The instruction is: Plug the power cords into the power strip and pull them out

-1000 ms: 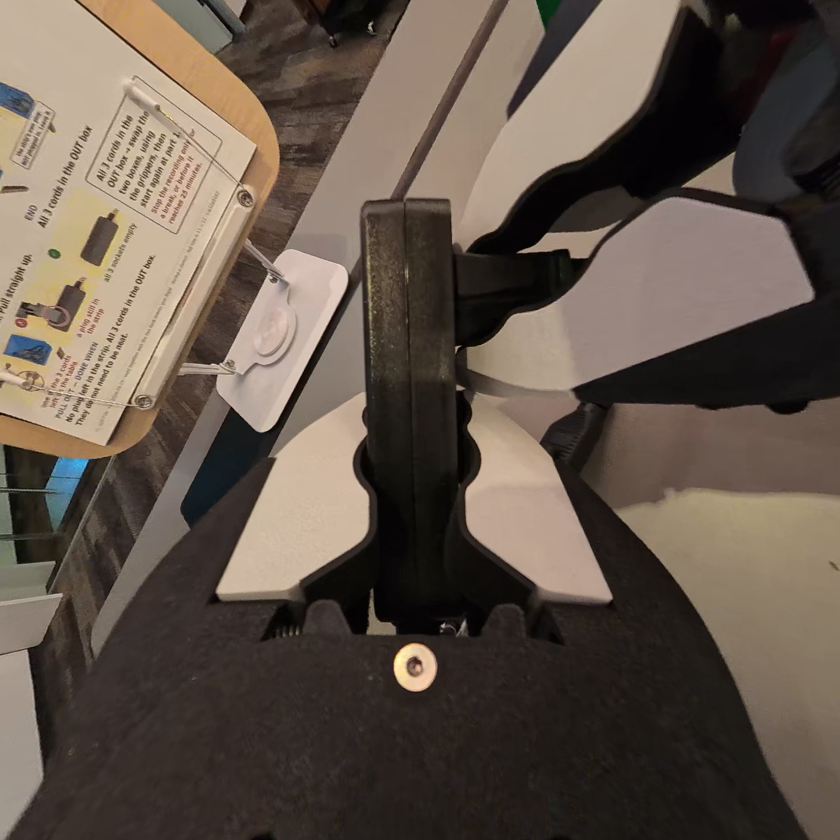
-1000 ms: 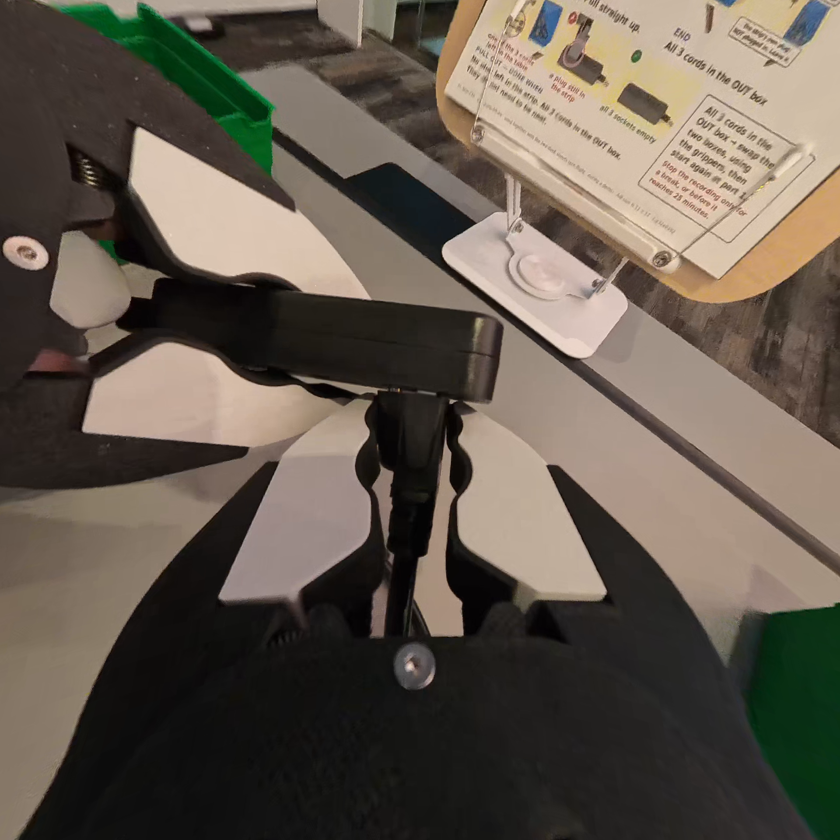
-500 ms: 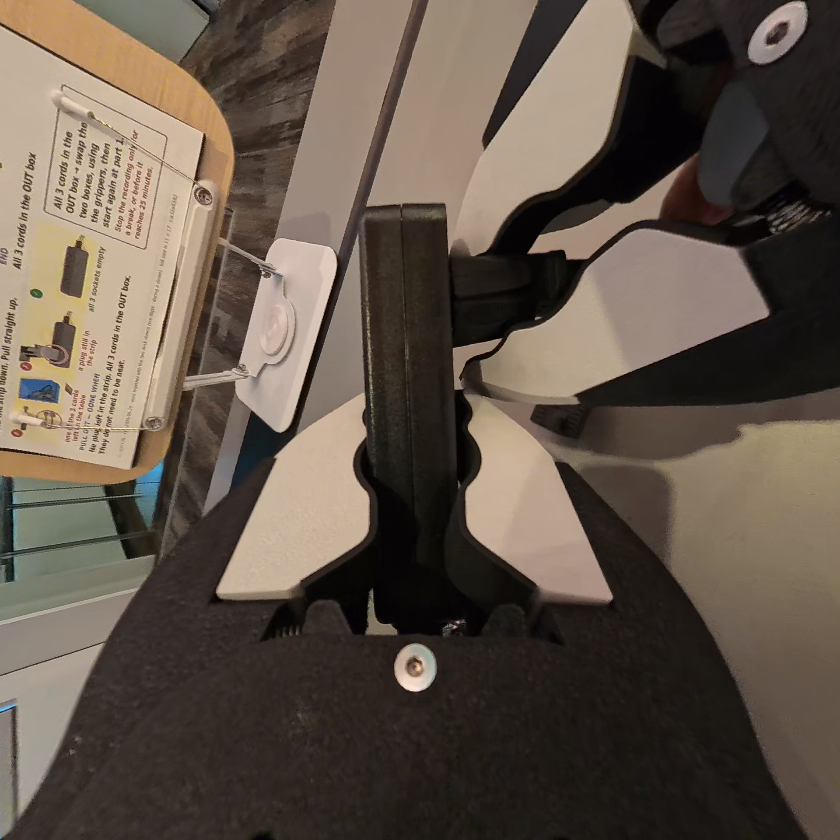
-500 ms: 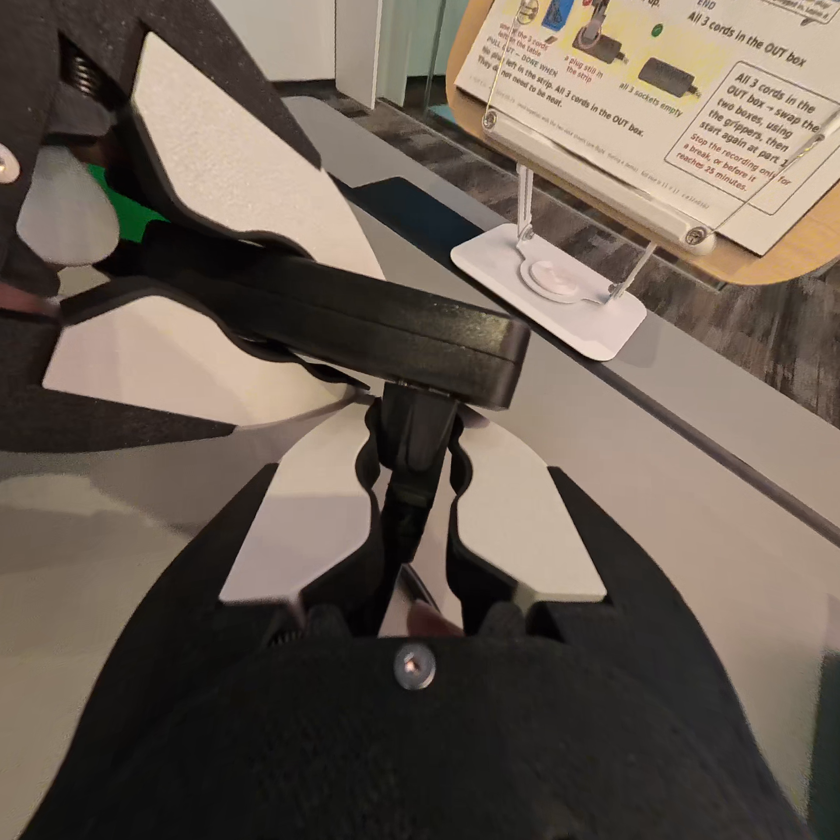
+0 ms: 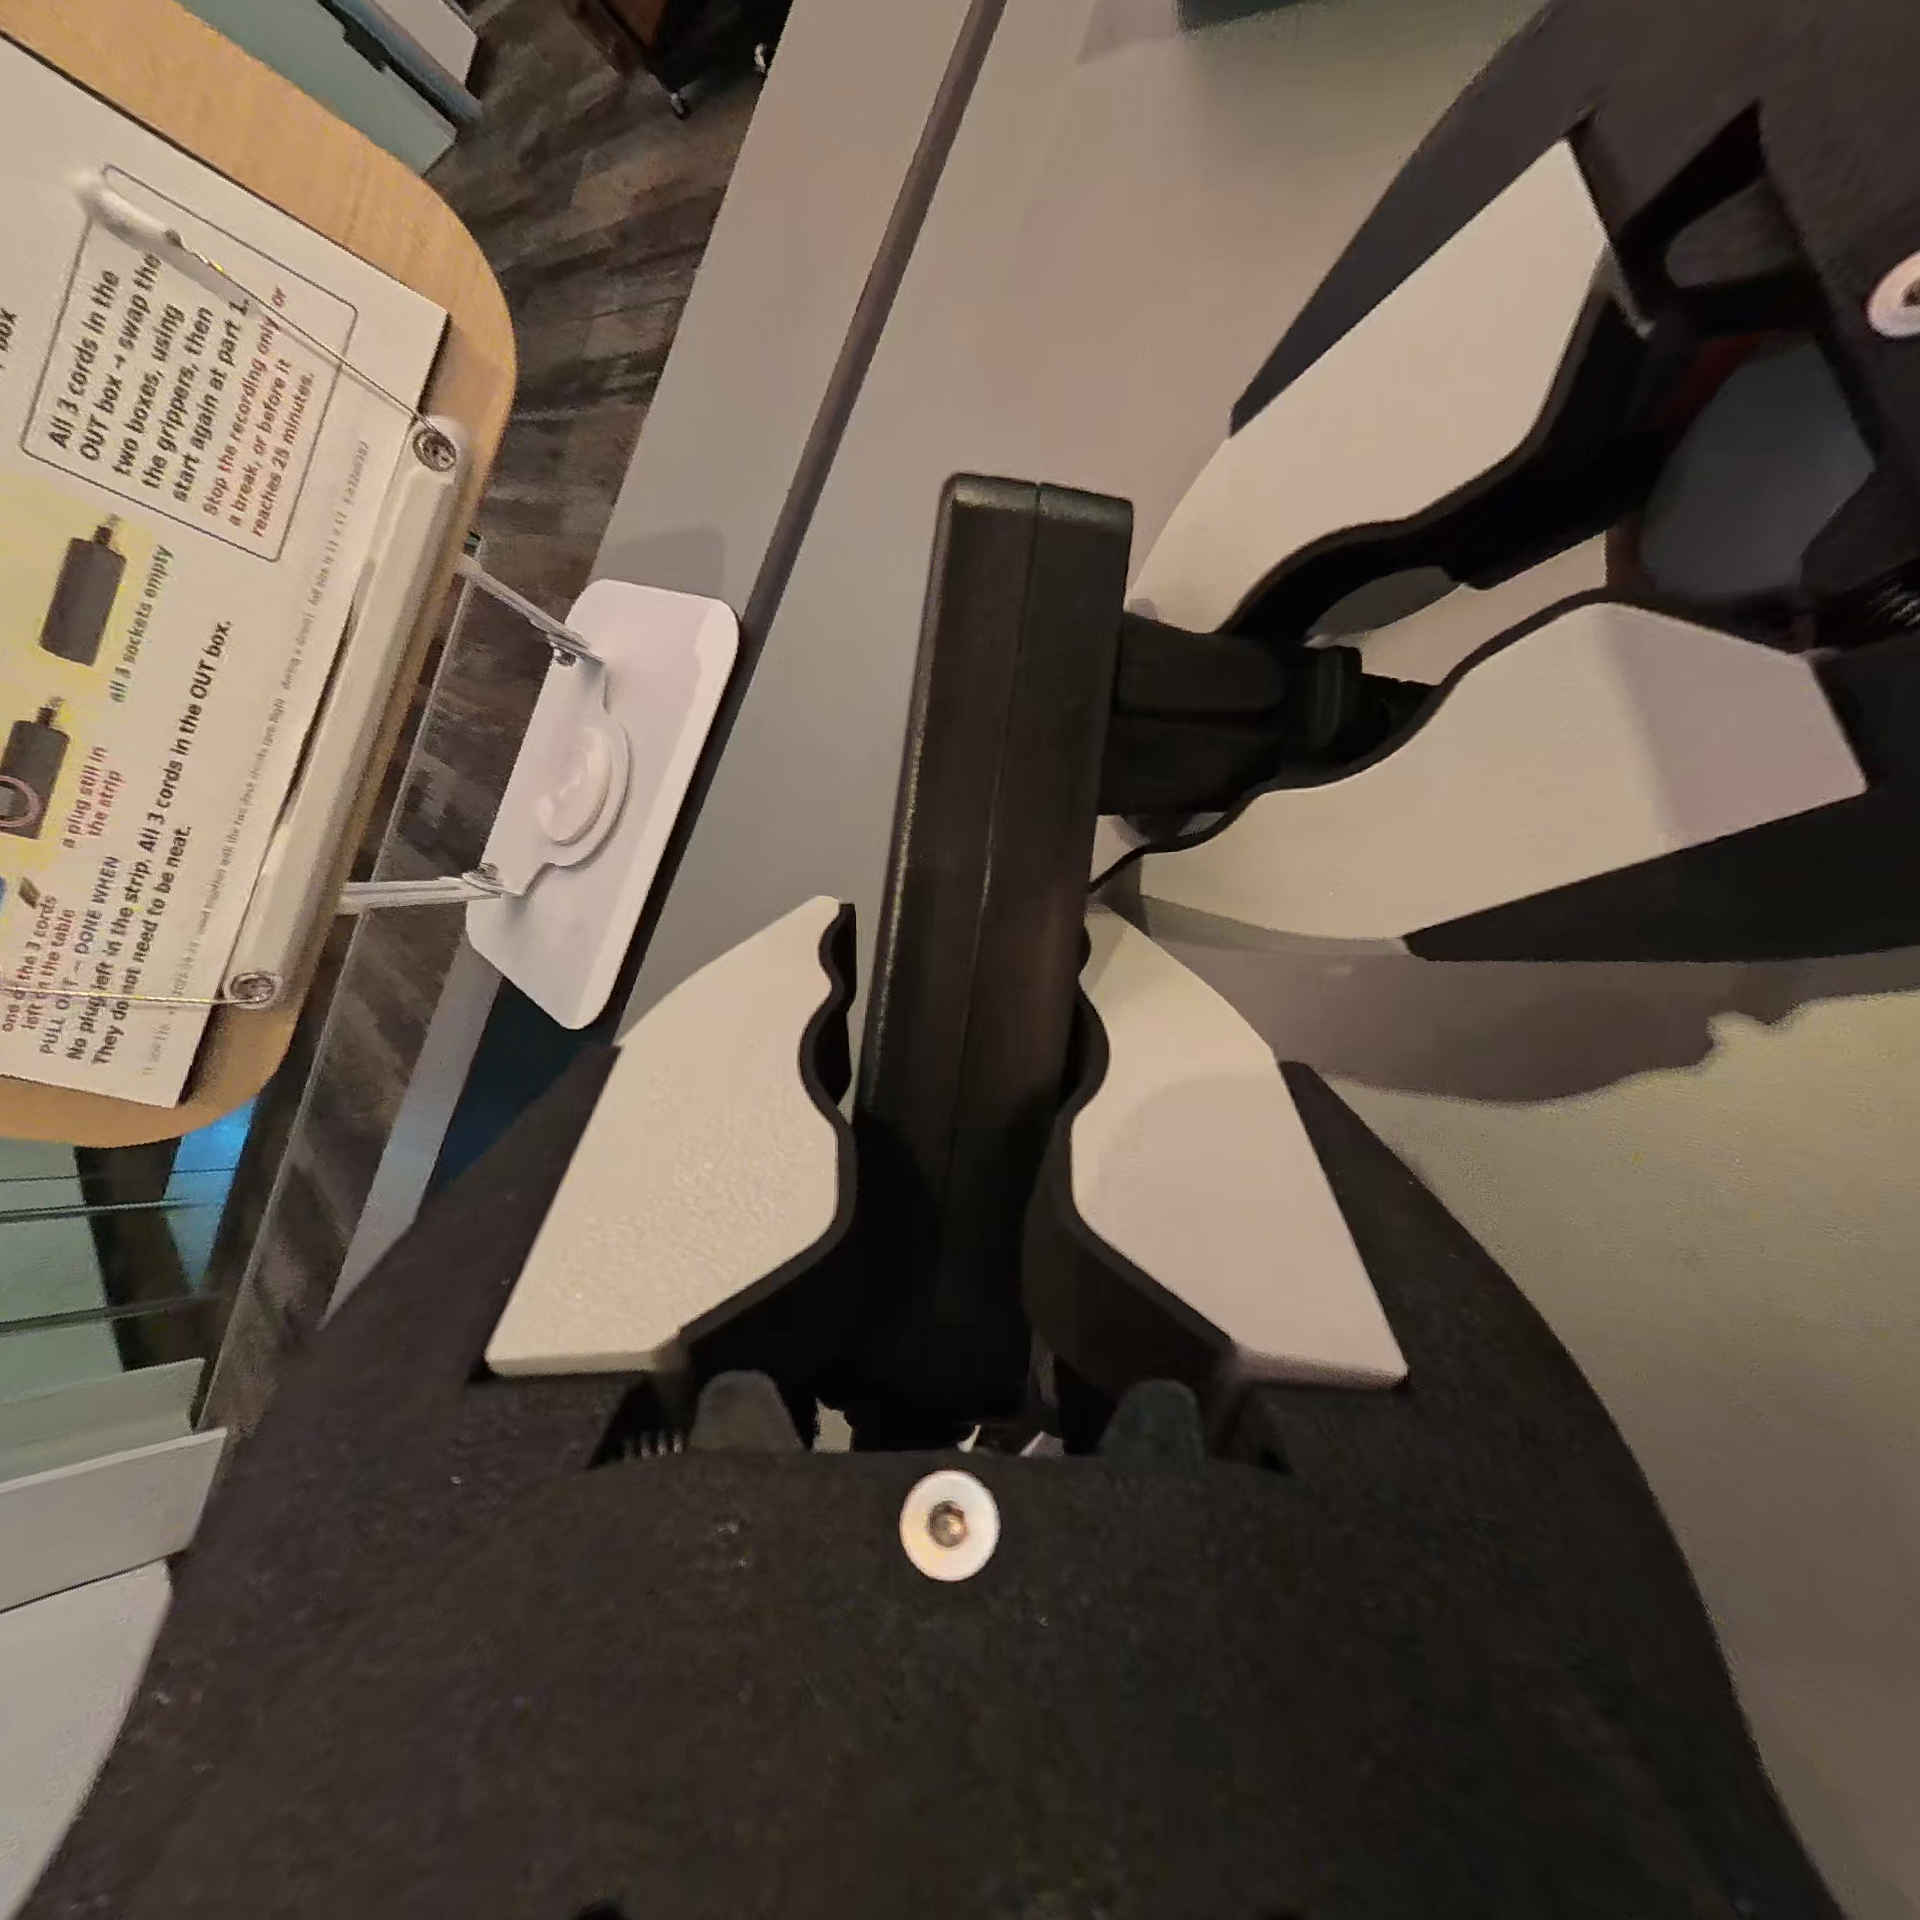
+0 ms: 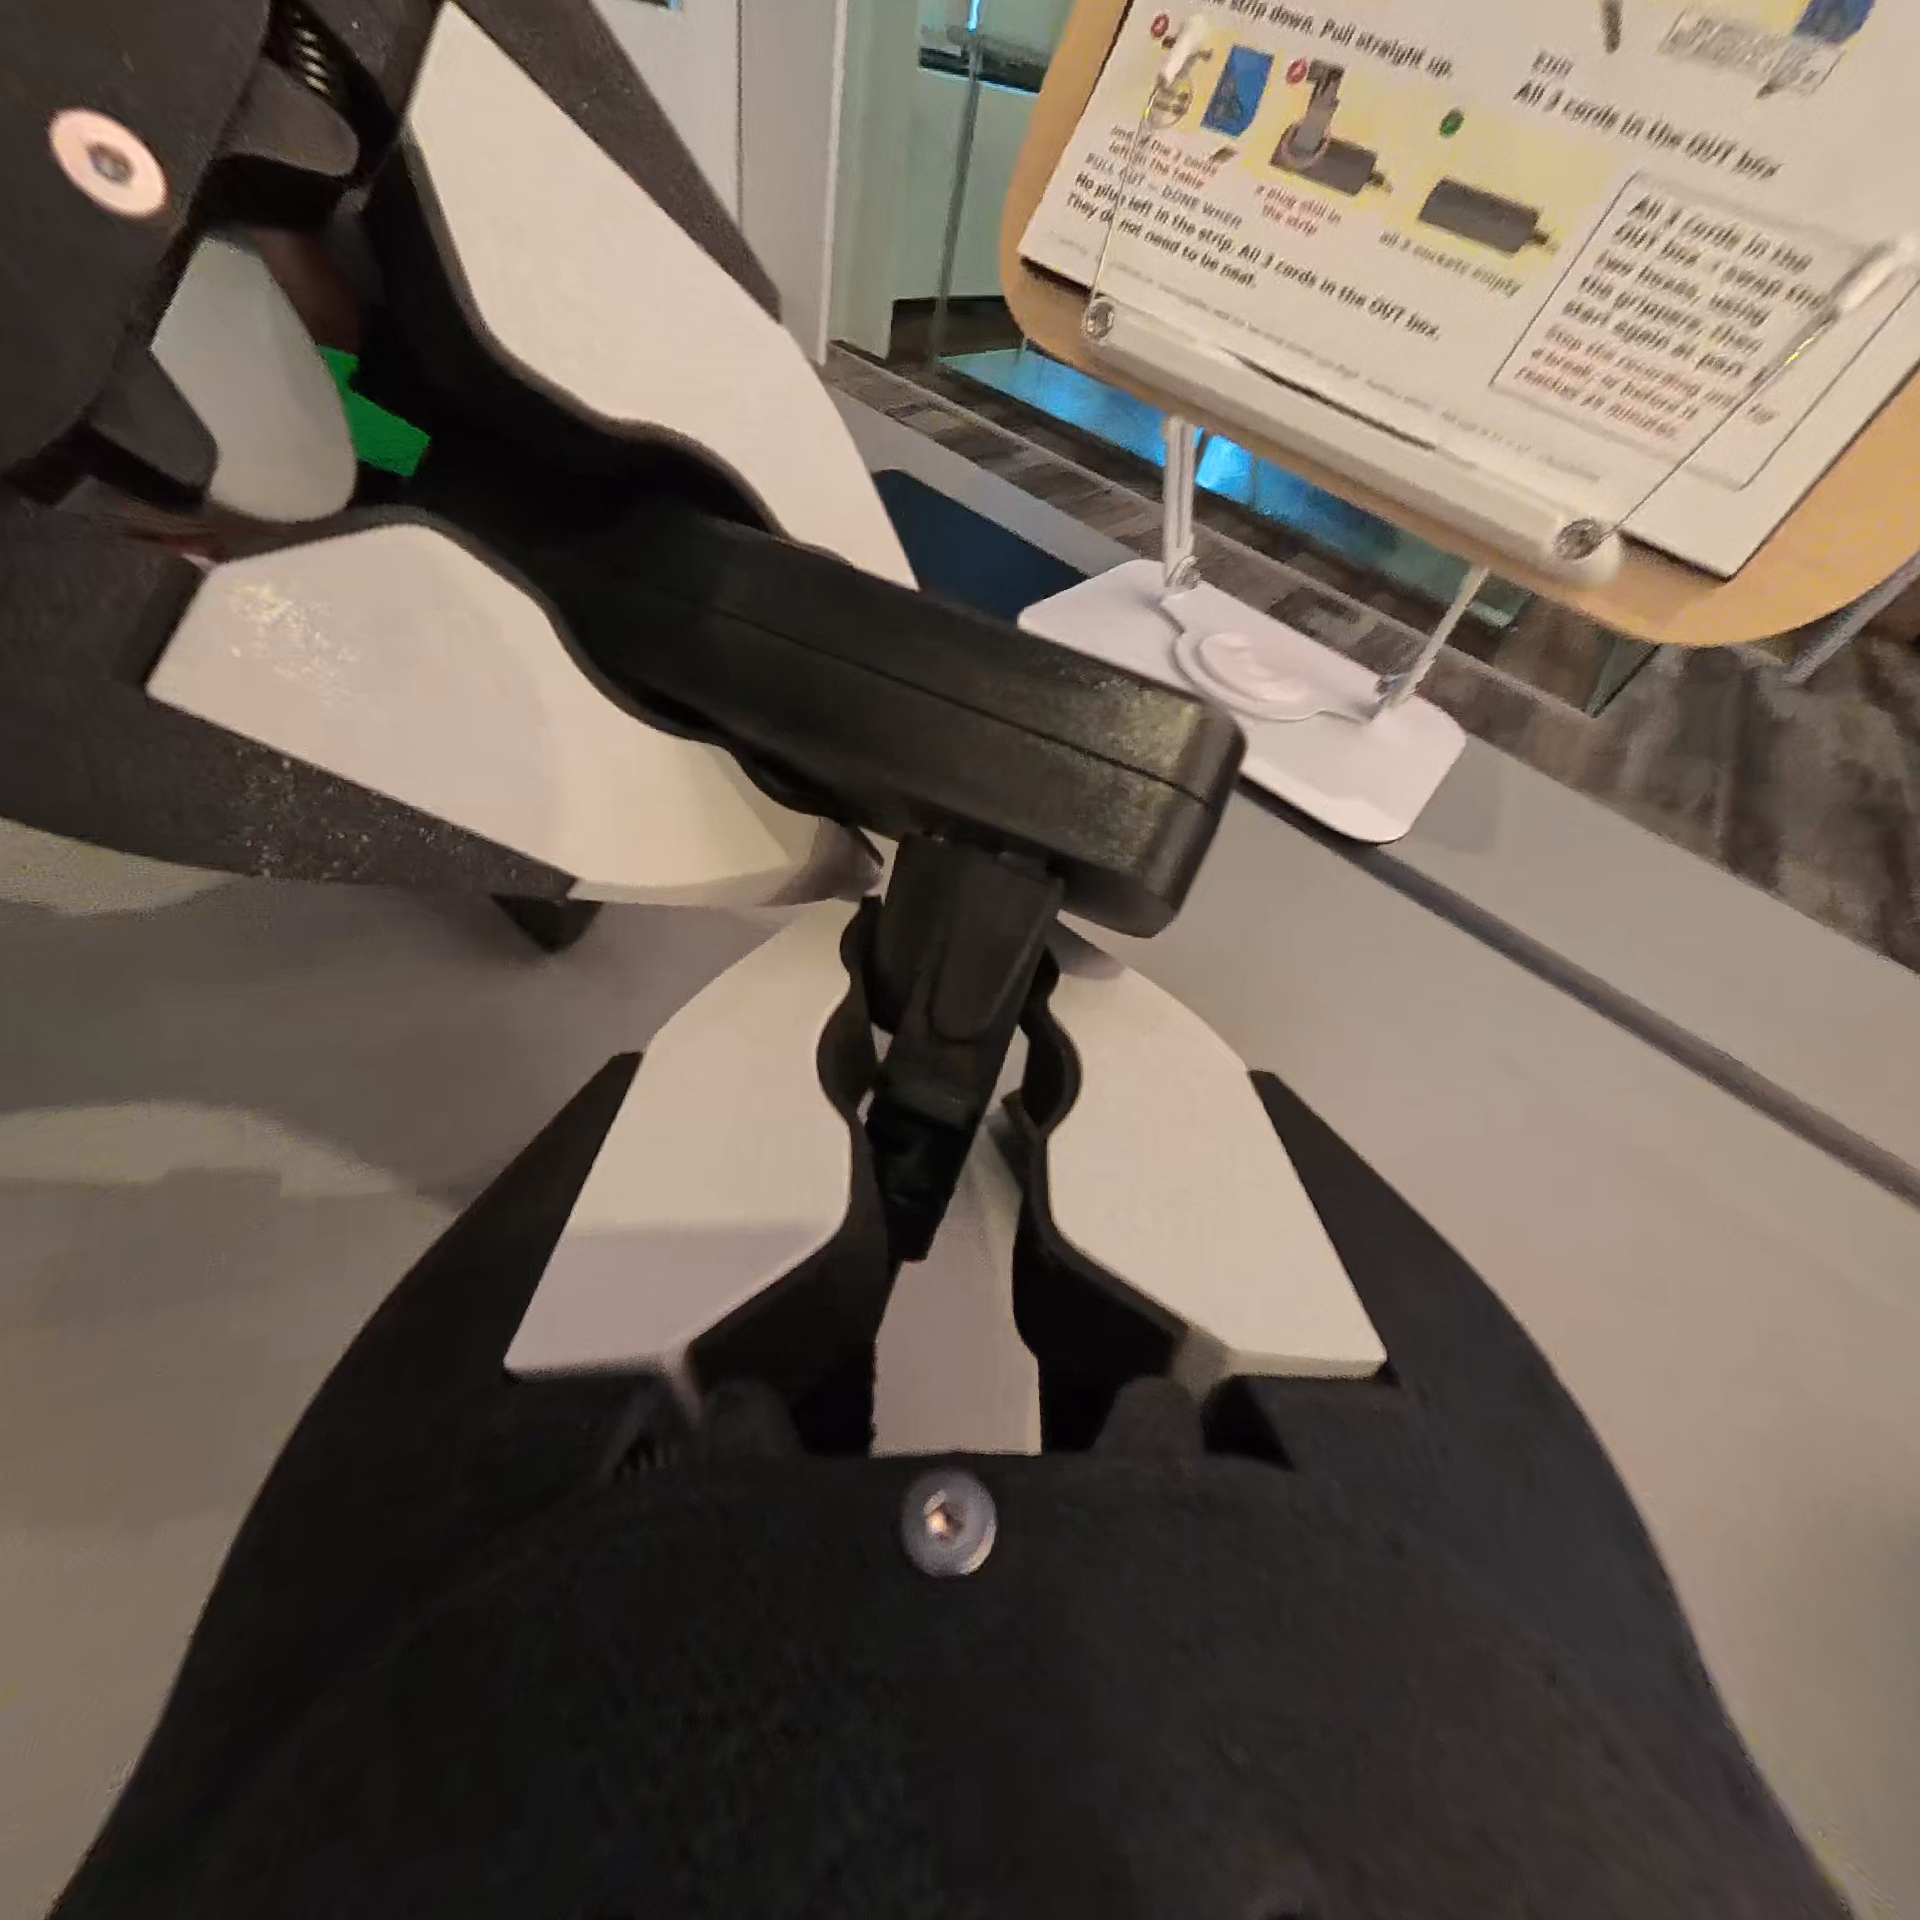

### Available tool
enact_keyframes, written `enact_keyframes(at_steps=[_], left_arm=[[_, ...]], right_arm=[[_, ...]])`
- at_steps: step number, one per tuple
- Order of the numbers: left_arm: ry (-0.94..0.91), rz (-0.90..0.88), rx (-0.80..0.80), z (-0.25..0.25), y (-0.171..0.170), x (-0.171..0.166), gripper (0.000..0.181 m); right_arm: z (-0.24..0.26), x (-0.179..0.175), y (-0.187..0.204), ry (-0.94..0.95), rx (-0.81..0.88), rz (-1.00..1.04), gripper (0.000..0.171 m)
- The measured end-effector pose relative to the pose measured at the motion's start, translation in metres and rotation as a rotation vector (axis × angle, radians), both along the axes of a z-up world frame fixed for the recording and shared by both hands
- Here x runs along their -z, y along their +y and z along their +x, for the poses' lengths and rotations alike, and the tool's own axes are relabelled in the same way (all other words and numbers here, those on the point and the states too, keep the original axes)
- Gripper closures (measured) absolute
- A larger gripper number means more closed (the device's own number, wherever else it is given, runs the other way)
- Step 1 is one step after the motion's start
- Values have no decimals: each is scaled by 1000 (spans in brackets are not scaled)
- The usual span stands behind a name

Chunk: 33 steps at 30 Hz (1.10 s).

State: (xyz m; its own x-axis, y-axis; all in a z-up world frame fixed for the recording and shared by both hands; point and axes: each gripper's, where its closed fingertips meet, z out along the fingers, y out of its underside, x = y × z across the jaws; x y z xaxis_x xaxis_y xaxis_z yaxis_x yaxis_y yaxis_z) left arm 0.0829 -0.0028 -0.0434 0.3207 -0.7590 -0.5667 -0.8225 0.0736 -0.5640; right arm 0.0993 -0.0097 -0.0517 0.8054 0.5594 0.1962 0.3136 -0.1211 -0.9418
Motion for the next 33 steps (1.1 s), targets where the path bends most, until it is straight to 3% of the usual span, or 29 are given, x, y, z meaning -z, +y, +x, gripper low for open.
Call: enact_keyframes(at_steps=[6,14,28,33], left_arm=[[100,21,-25,-4,-12,4,149],[69,-61,20,-7,-22,5,137],[-14,-183,71,-7,-32,-1,134],[91,-225,61,-15,-40,10,129]], right_arm=[[2,1,-3,-126,35,96,148],[-2,-14,-7,-251,89,298,149],[-4,-28,-13,-361,86,473,149],[-6,-29,-15,-512,96,585,149]])
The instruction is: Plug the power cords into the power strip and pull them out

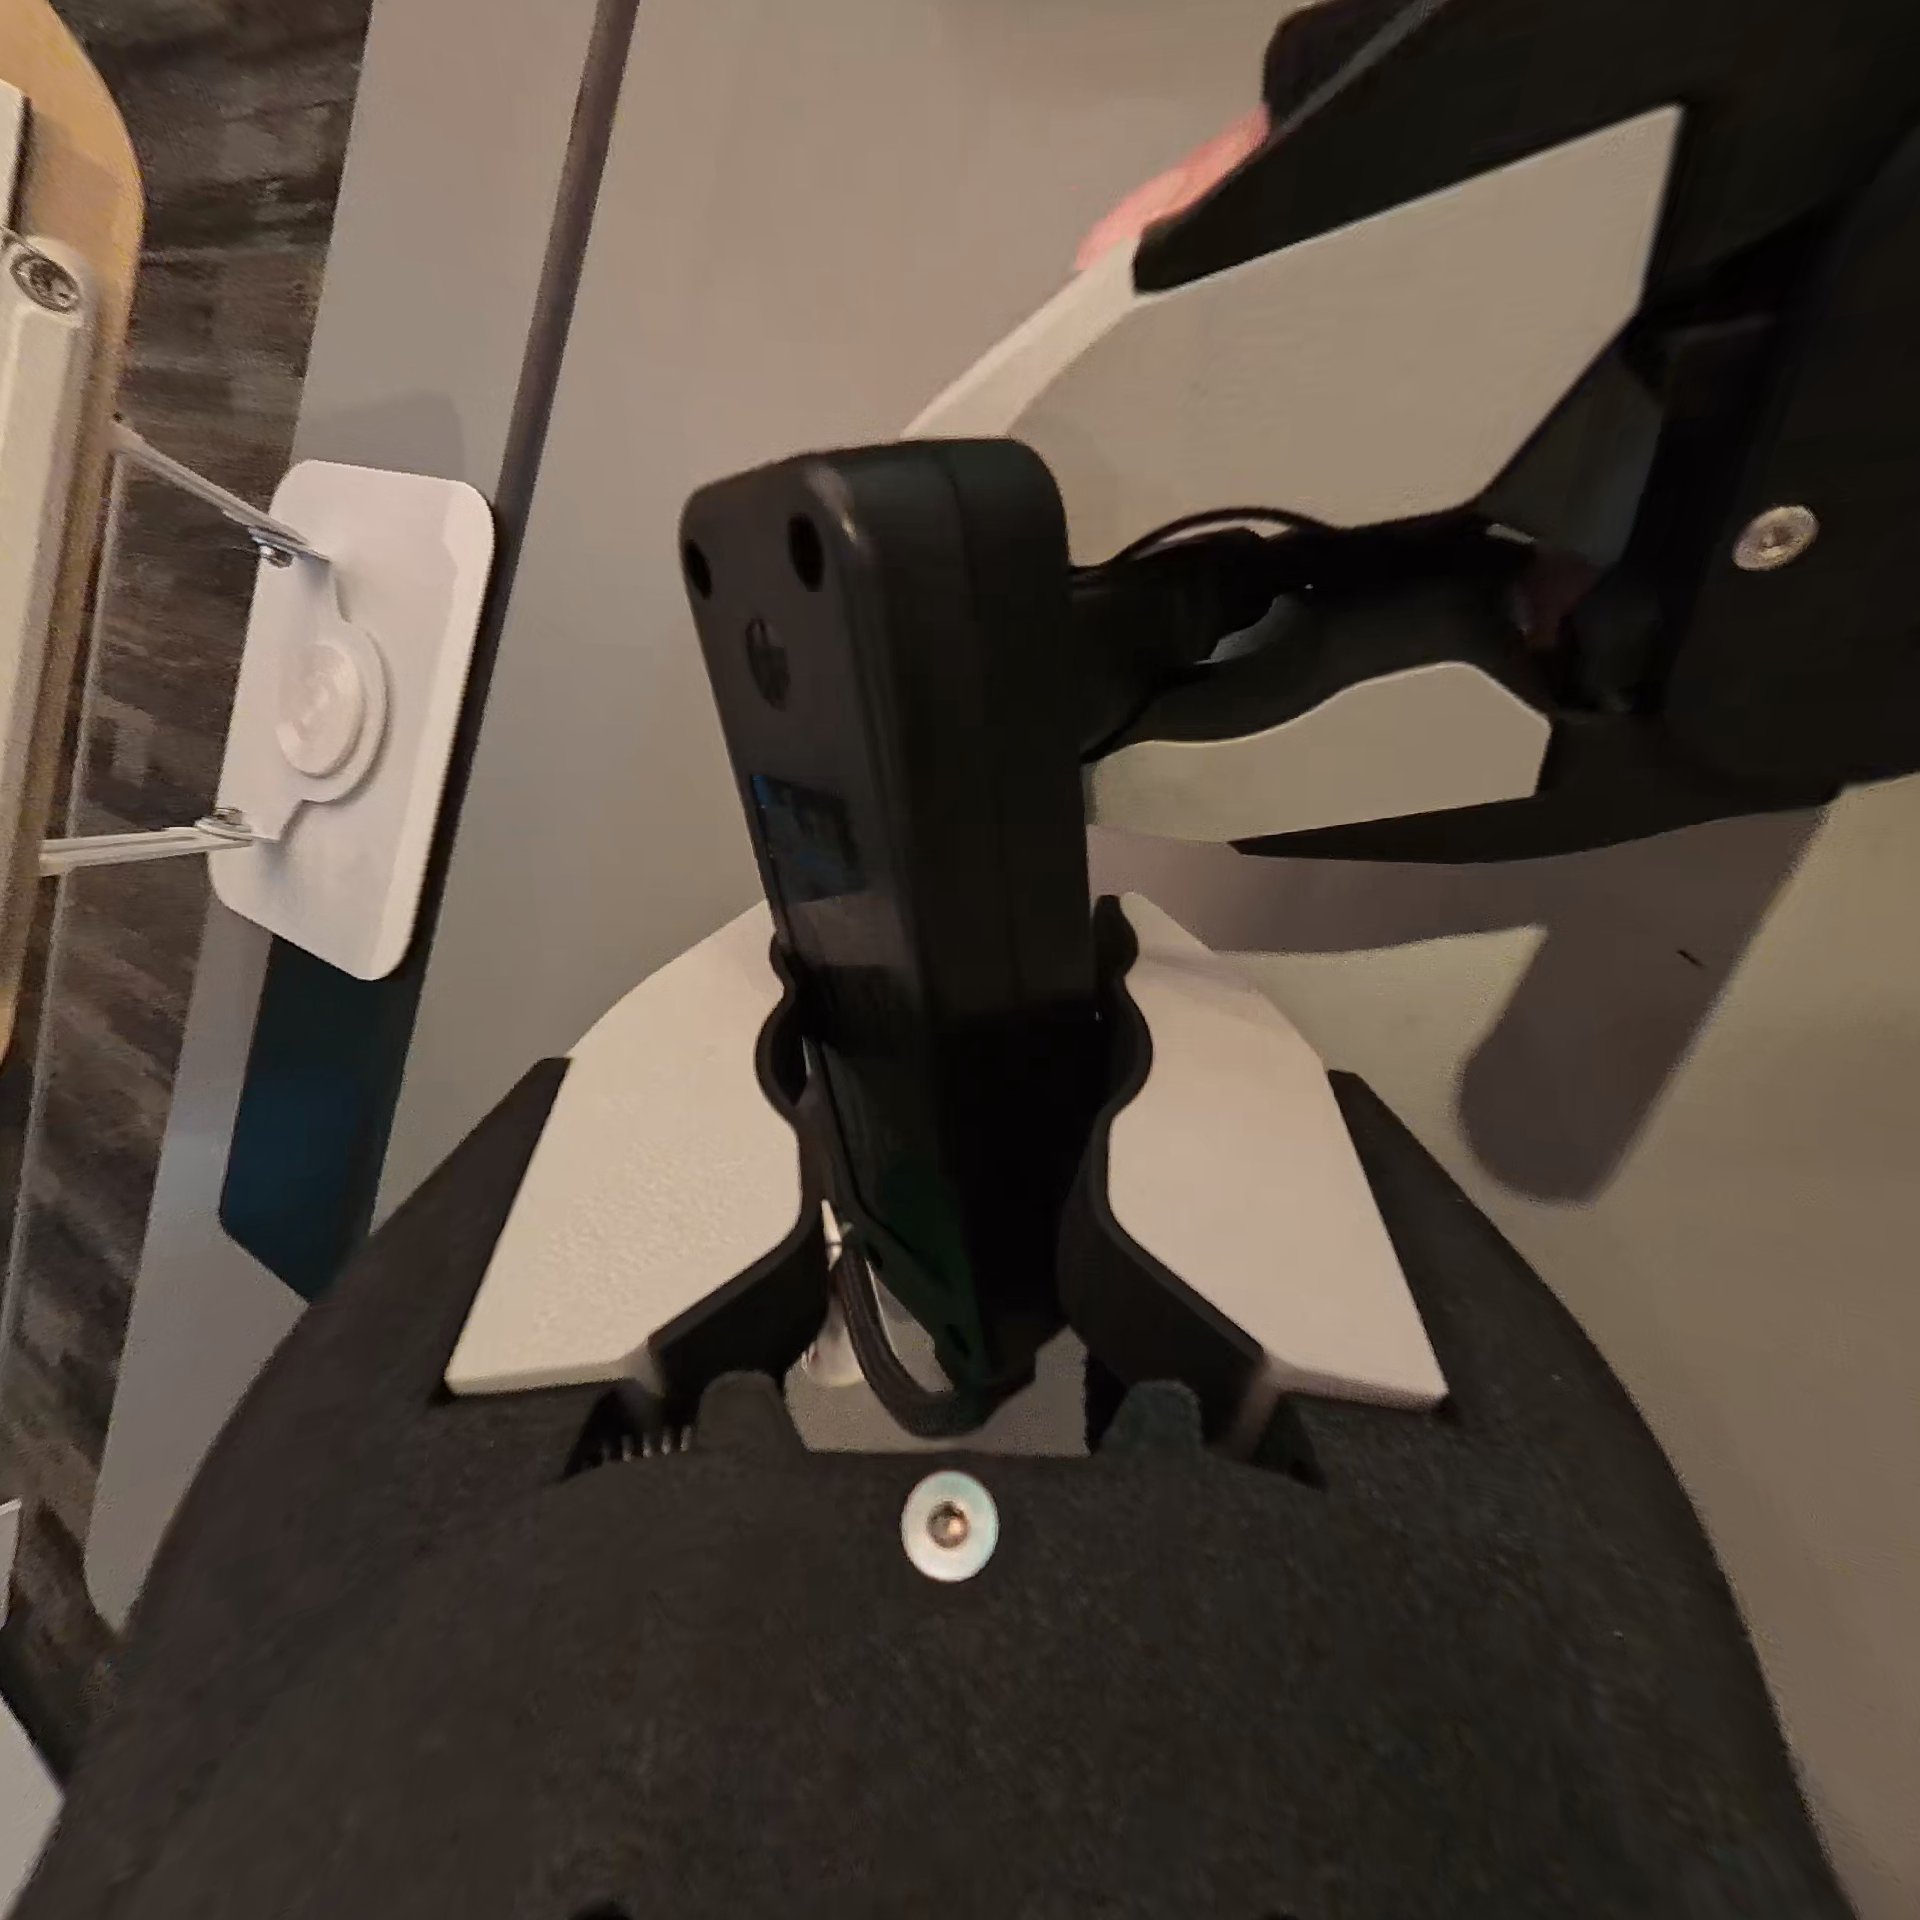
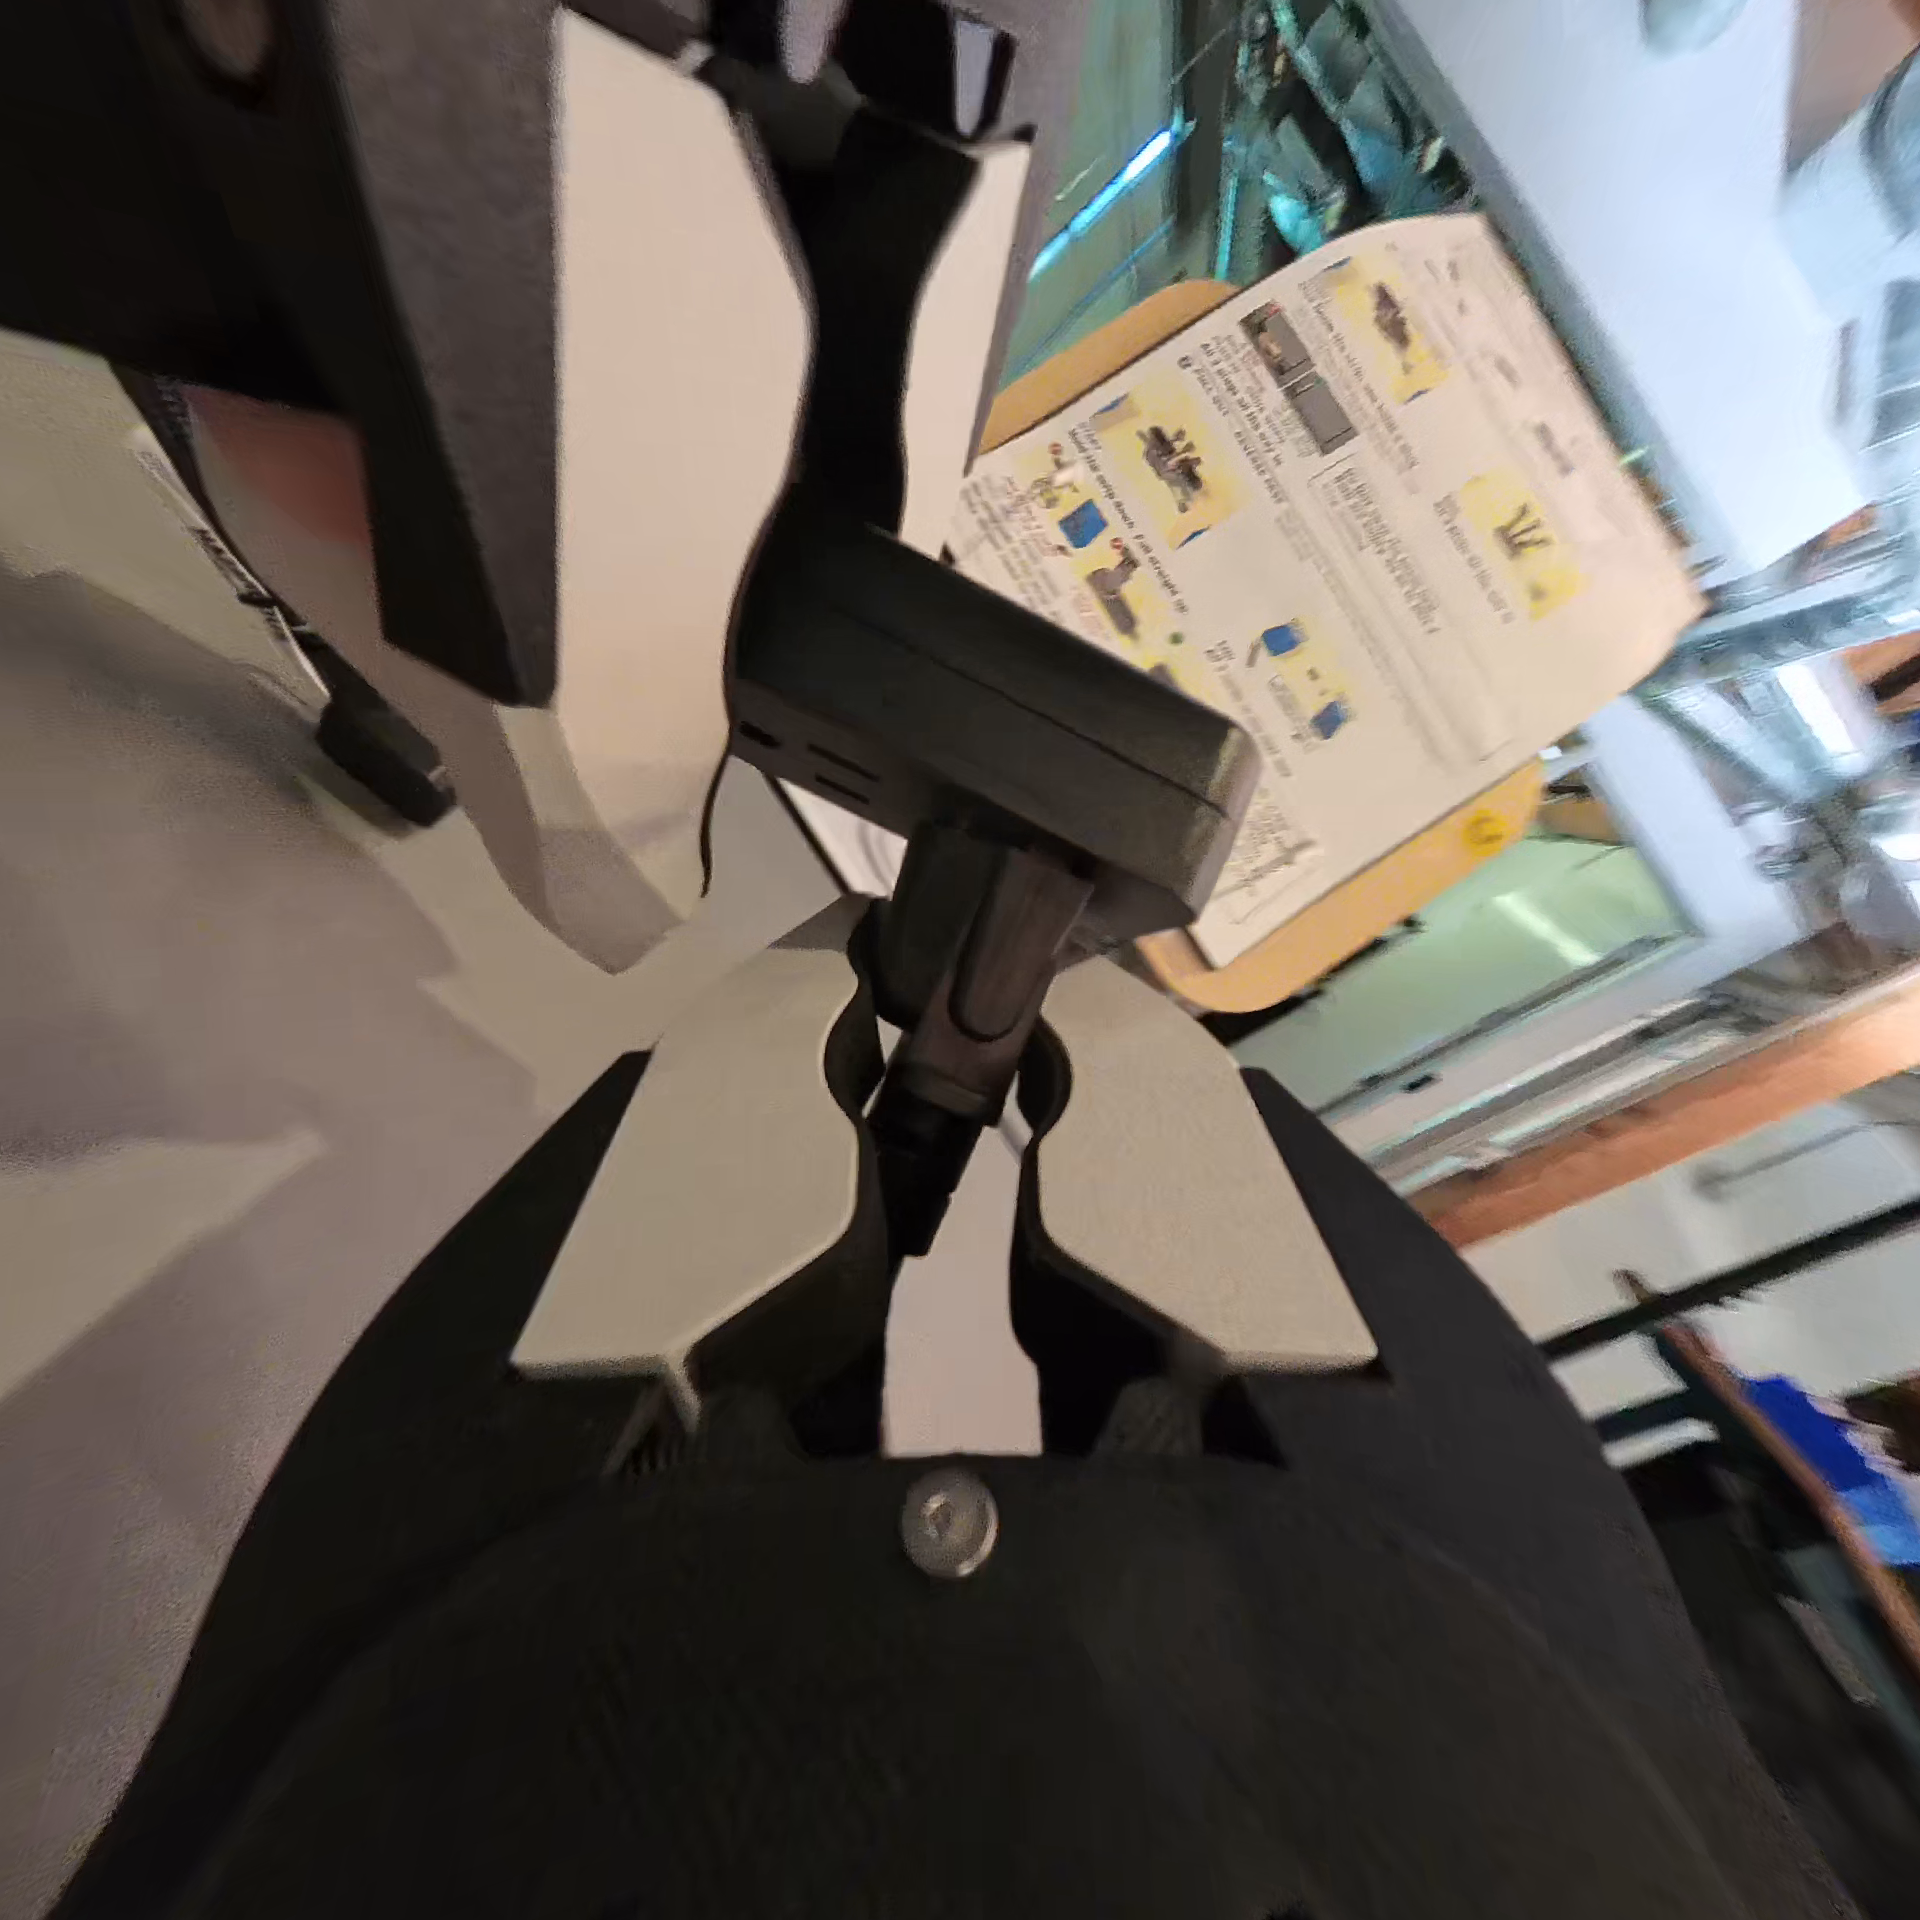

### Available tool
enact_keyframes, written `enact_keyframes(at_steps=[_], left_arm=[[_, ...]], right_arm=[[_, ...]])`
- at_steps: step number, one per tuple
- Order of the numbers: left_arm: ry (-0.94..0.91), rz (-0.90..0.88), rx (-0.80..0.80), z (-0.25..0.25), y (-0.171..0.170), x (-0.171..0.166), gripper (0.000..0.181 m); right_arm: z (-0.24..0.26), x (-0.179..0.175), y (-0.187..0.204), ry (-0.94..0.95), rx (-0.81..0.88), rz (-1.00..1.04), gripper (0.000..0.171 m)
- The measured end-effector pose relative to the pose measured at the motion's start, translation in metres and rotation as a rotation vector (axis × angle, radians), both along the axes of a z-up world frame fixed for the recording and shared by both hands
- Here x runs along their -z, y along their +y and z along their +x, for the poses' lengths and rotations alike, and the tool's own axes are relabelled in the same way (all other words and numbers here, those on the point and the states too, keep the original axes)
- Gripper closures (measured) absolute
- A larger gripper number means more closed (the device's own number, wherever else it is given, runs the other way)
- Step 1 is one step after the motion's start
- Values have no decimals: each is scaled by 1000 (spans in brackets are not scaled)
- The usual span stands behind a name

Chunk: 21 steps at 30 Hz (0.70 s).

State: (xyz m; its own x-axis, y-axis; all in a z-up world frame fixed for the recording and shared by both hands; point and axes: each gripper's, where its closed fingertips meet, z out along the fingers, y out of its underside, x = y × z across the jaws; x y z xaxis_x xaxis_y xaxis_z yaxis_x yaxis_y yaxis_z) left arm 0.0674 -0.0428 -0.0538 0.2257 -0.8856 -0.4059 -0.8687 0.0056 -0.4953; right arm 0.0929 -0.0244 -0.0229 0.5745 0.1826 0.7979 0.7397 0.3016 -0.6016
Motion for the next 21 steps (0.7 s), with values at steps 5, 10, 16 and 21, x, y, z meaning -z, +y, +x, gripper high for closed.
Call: enact_keyframes(at_steps=[5,10,16,21], left_arm=[[-64,-51,-13,3,0,-8,125],[-16,253,-48,9,17,-26,133],[-135,424,-121,24,28,-45,153],[-256,518,-122,25,43,-47,151]], right_arm=[[5,-9,1,-46,67,49,148],[15,4,11,-11,173,-98,147],[25,3,14,53,250,-142,142],[30,8,19,95,302,-149,145]])
